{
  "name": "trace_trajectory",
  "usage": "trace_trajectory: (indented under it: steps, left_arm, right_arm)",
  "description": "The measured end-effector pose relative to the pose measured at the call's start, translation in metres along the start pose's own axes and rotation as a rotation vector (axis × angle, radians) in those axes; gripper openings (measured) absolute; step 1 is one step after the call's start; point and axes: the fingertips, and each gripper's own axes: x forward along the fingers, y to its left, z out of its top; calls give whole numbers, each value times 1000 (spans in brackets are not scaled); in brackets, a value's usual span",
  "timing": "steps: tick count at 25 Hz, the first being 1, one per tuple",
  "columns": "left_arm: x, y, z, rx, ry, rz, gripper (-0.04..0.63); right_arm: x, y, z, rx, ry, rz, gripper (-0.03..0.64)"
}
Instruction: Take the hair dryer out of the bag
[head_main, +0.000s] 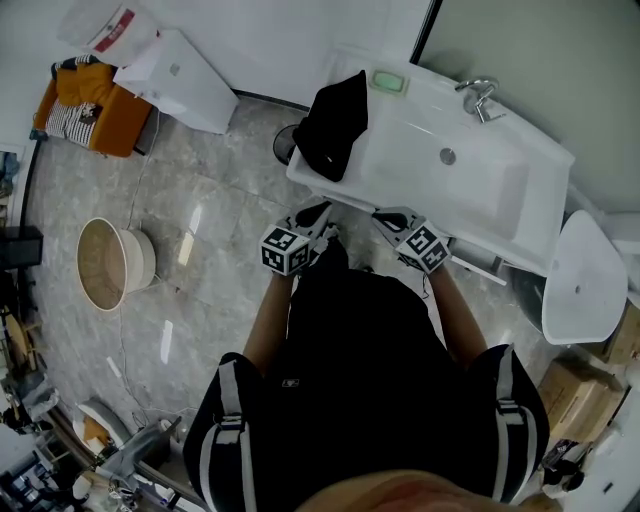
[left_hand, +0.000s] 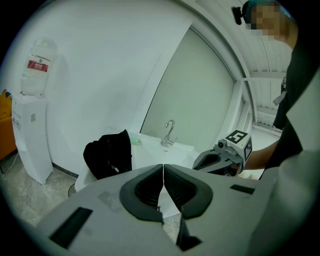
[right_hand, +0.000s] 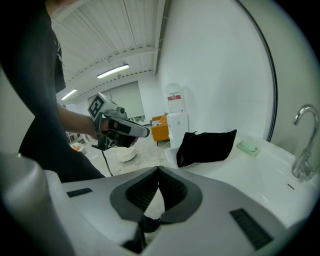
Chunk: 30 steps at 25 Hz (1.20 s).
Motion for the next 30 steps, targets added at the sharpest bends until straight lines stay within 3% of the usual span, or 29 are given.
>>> trace_trajectory:
  steps: [9,30]
  left_arm:
    - [7,40,8,-10,22,6,18]
    - [22,119,30,12,52,-66,18]
  right_arm:
    - [31,-20,20,10,-2,2,58]
    - [100,-62,62,17,13,-71,58]
